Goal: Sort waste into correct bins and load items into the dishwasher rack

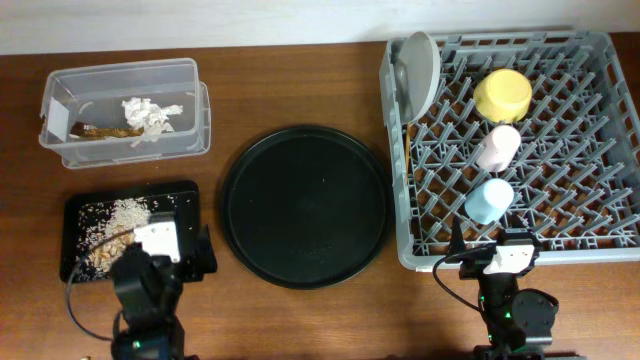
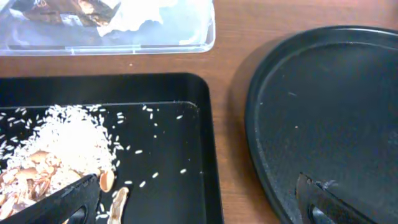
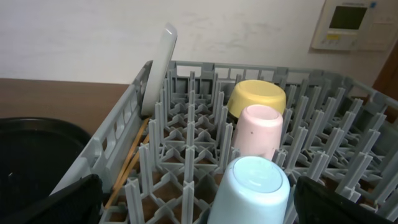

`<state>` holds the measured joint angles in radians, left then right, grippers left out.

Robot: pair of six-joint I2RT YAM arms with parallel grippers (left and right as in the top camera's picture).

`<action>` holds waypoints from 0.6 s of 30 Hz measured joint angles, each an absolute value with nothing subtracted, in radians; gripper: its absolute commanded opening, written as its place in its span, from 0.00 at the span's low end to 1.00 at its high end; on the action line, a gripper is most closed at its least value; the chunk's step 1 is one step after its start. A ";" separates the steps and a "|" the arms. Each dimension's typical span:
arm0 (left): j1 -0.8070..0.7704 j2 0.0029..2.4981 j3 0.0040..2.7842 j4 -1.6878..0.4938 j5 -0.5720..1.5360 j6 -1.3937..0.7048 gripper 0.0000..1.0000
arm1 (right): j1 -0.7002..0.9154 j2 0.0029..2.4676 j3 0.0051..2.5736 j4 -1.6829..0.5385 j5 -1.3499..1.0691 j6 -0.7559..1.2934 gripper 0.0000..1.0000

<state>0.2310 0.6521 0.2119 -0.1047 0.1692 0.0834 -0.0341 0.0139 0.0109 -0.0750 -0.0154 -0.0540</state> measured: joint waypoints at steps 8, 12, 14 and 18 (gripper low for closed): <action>0.210 0.429 0.073 -0.053 0.181 0.087 0.99 | -0.034 0.014 0.011 -0.075 -0.015 -0.054 0.98; 0.136 0.373 0.028 0.050 0.168 0.088 0.99 | -0.034 0.014 0.011 -0.075 -0.015 -0.054 0.98; 0.101 0.346 0.018 0.050 0.147 0.087 0.99 | -0.034 0.014 0.011 -0.075 -0.015 -0.054 0.98; 0.064 0.282 0.017 0.041 0.118 0.090 0.99 | -0.034 0.014 0.011 -0.075 -0.015 -0.053 0.98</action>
